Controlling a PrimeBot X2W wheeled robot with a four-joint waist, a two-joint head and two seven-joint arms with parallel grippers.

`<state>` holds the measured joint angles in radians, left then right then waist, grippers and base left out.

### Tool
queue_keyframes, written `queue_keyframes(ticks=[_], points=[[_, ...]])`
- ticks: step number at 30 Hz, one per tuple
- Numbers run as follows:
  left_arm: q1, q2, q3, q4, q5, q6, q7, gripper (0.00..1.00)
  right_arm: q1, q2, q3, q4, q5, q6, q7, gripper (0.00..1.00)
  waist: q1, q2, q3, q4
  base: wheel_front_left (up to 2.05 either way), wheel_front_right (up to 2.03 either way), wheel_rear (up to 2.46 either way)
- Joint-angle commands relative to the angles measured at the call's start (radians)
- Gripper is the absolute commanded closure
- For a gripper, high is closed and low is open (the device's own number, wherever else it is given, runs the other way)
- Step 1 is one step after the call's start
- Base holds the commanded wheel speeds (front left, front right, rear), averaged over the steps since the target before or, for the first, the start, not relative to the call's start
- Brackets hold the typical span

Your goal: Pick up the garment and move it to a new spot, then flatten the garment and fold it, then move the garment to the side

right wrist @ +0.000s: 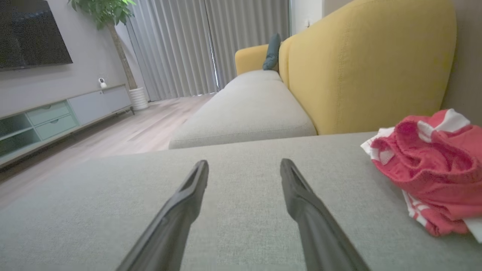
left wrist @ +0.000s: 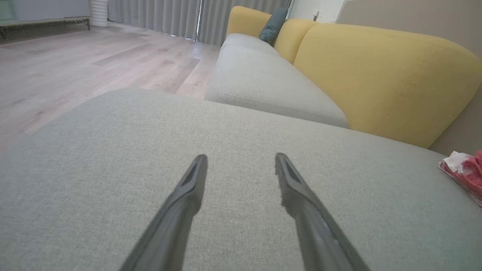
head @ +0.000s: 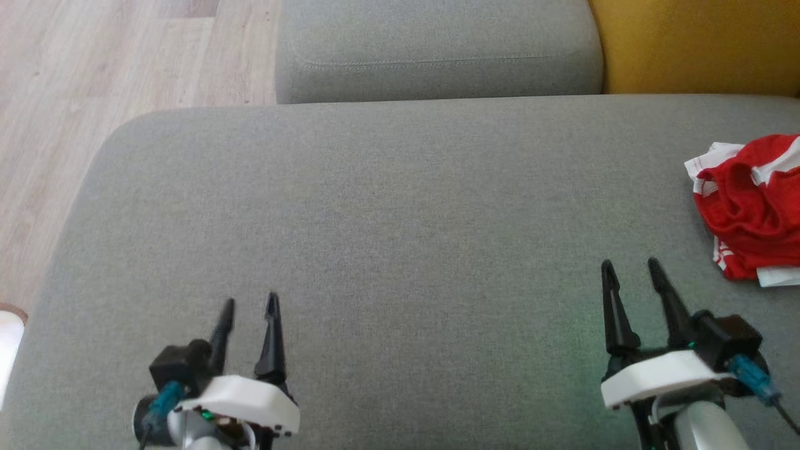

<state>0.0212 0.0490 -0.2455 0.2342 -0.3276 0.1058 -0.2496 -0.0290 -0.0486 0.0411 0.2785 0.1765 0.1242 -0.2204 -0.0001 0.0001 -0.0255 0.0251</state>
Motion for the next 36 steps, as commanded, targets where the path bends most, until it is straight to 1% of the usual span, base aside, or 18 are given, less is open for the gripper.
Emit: queue_keyframes(ticks=[1,5,24,36], points=[[0.0,0.0,0.0,0.0,-0.001,0.0,0.0,1.0,0.0,0.0,-0.001,0.001,0.0,0.0,0.0,1.0,0.0001,-0.0001,-0.001,0.0,0.0,0.0,0.0],[0.026,0.0,-0.001,0.06,-0.004,-0.001,0.004,1.0,0.027,0.001,0.002,0.064,0.003,0.0,0.002,1.0,0.0001,-0.0001,-0.001,0.0,0.0,0.0,0.0],[0.001,0.008,0.046,0.054,-0.218,-0.038,0.053,1.0,0.01,0.0,-0.024,0.048,0.231,0.001,0.056,1.0,0.0001,-0.0001,0.004,-0.004,0.0,0.0,0.0],[-0.013,0.011,0.073,0.05,-0.334,-0.059,0.081,1.0,0.001,0.0,-0.037,0.04,0.358,0.001,0.085,1.0,0.0001,-0.0001,0.007,-0.006,0.0,0.0,0.0]])
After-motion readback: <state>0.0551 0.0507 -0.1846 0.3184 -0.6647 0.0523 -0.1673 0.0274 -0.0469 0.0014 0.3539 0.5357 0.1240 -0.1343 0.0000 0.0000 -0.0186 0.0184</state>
